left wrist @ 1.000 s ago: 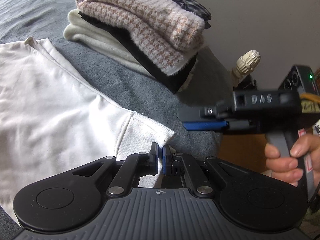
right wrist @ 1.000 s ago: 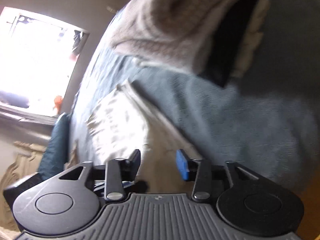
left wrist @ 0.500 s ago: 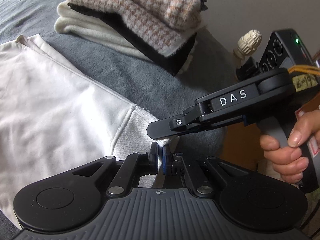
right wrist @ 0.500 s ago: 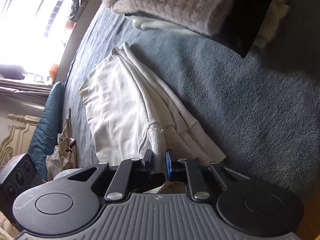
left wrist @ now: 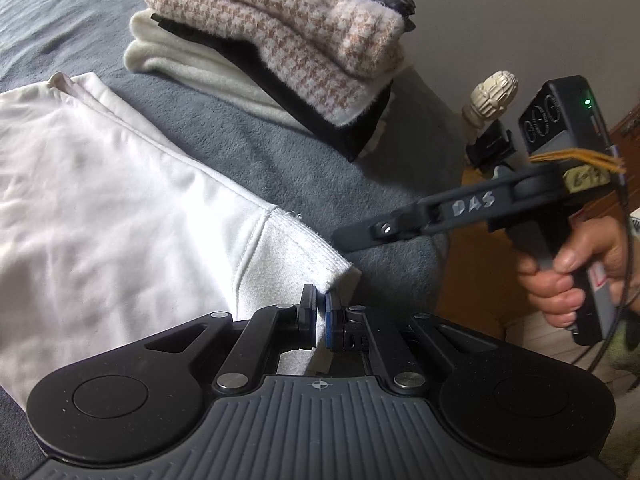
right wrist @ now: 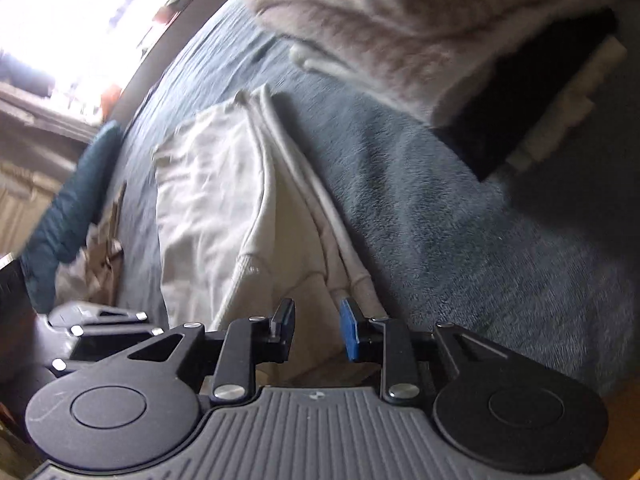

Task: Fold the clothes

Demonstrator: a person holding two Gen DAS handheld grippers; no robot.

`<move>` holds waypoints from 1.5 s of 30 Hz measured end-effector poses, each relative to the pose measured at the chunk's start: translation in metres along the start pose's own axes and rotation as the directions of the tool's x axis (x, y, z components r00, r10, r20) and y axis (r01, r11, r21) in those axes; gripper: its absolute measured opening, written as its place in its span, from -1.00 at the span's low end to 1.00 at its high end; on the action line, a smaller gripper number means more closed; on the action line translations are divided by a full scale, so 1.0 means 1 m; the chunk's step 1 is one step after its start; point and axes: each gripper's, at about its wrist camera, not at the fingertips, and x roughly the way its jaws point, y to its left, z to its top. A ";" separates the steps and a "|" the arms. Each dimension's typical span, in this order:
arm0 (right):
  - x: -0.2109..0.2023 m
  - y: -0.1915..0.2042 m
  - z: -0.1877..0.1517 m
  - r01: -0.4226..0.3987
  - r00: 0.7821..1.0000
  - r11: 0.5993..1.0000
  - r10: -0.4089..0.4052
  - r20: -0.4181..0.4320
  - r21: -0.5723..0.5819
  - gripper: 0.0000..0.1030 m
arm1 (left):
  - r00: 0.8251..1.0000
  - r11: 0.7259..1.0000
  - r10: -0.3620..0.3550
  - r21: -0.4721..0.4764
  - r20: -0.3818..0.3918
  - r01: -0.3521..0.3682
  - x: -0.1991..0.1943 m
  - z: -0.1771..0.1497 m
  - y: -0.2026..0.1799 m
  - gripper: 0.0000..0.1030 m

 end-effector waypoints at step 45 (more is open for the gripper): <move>0.015 0.013 0.001 -0.052 0.999 0.998 0.052 -0.013 0.019 -0.86 | 0.979 0.971 0.202 0.127 0.004 -0.201 0.041 -0.011 -0.035 -0.32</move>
